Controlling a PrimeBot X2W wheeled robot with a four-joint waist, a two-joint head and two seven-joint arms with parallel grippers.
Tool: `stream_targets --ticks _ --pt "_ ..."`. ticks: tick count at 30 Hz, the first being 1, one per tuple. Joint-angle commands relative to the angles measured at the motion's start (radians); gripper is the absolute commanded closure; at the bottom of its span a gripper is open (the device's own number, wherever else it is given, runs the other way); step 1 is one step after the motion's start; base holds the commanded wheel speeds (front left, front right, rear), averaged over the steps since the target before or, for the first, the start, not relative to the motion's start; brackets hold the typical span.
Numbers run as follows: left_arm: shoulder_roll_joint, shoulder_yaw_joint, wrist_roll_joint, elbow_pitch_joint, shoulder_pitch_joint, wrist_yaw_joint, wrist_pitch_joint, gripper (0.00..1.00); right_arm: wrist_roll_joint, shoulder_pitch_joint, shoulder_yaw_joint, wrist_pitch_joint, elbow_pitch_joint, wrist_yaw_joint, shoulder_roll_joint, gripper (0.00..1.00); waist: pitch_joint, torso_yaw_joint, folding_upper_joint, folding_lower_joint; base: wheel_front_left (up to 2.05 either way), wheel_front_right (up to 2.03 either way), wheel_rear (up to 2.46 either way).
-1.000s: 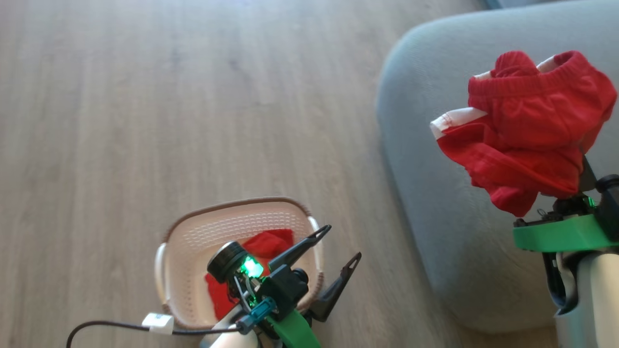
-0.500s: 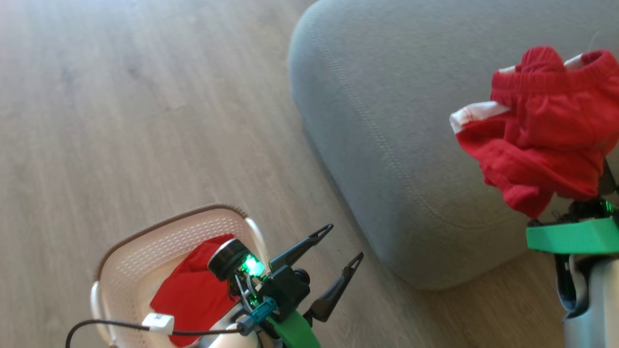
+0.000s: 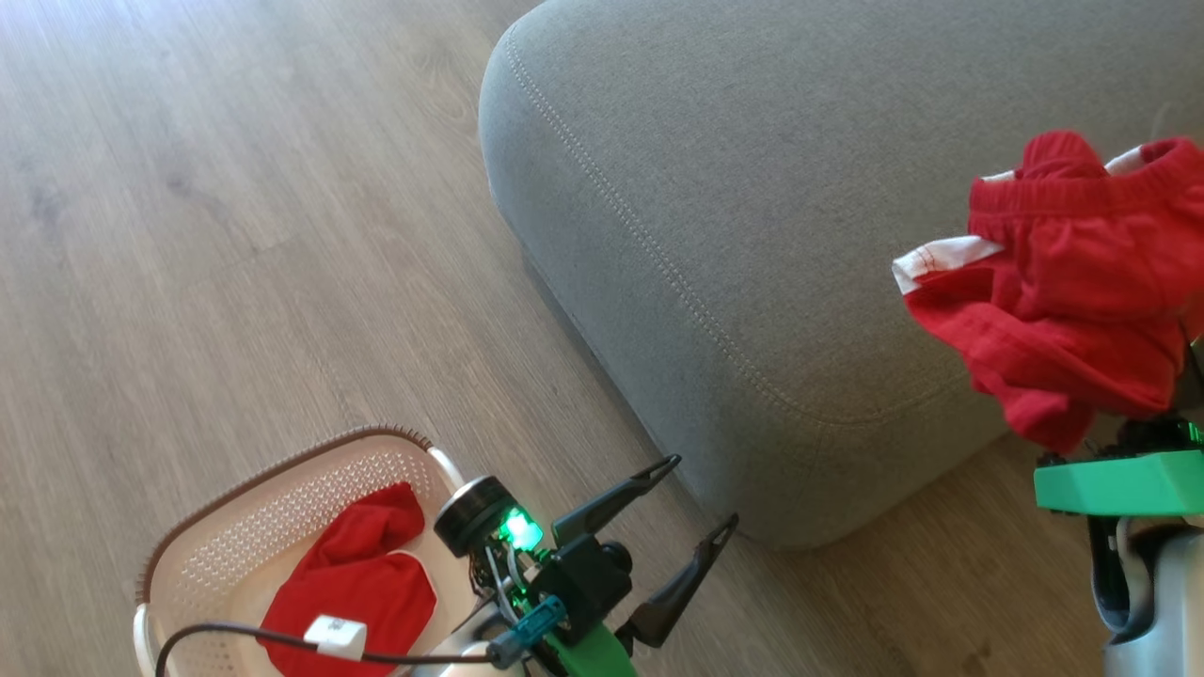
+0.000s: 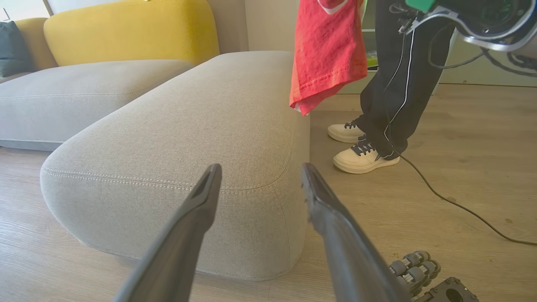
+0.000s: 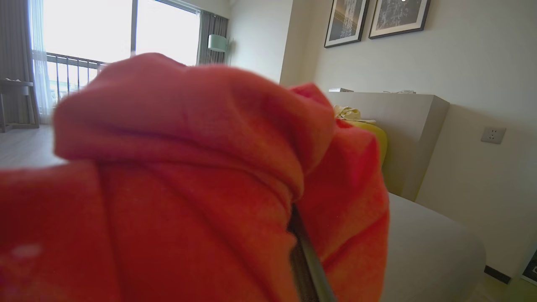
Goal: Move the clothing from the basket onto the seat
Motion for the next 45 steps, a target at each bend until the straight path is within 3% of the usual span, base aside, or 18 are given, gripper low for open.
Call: stream_targets --ticks 1,12,20,25,36,45 --pt "-0.012 0.029 -0.011 -0.031 -0.046 -0.001 -0.005 0.00 0.003 -0.018 0.015 -0.002 -0.040 0.000 -0.007 1.00 0.000 0.000 0.0000 0.0000 0.00 0.00 0.00" --pt "0.030 0.023 -0.002 -0.038 -0.065 -0.001 -0.005 0.00 0.034 -0.115 -0.075 -0.002 0.010 0.000 -0.015 1.00 0.081 0.012 0.0000 0.0000 0.00 0.00 0.00" --pt "0.152 -0.012 0.010 -0.063 -0.131 -0.001 -0.005 0.00 0.079 -0.303 -0.127 -0.002 0.083 0.000 -0.046 1.00 0.259 0.022 0.0000 0.0000 0.00 0.00 0.00" --pt "0.242 -0.070 0.010 -0.079 -0.175 -0.001 -0.005 0.00 0.134 -0.453 -0.183 -0.002 0.173 0.000 -0.076 1.00 0.366 0.019 0.0000 0.0000 0.00 0.00 0.00" --pt "0.360 -0.072 0.014 -0.122 -0.204 -0.001 -0.005 0.00 0.175 -0.795 -0.282 -0.002 0.406 0.000 -0.095 1.00 0.541 0.006 0.0000 0.0000 0.00 0.00 0.00" --pt "0.378 -0.055 0.017 -0.162 -0.246 0.008 -0.005 0.00 0.149 -1.020 -0.360 -0.002 0.583 0.000 -0.168 1.00 0.631 0.088 0.0000 0.0000 0.00 0.00 0.00"
